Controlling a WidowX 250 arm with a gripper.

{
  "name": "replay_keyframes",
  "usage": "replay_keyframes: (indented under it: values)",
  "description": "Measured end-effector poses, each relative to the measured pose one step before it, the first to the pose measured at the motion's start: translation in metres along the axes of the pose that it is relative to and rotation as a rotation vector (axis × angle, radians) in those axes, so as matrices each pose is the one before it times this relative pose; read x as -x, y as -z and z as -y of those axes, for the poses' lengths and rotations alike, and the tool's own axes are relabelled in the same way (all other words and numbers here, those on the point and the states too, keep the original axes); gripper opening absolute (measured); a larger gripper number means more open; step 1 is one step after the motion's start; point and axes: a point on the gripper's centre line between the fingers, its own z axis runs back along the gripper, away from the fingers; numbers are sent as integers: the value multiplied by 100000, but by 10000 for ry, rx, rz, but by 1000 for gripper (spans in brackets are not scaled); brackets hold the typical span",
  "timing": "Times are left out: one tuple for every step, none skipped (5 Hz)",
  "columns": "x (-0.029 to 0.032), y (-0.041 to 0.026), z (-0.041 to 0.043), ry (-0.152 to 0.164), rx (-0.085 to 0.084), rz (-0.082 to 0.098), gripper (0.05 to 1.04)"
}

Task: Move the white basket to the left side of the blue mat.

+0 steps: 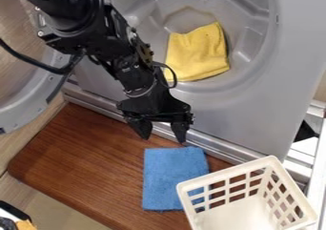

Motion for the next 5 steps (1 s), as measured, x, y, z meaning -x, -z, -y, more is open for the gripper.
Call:
replay_keyframes:
  values:
    - [428,454,-121,2,-14,-257,999]
    - [241,-108,1049,1189,84,-451,999]
    - [-465,-290,1105,1323,258,-168,999]
    - [-83,-54,1455,1253,72,-422,999]
    - [93,792,1105,887,90,-190,999]
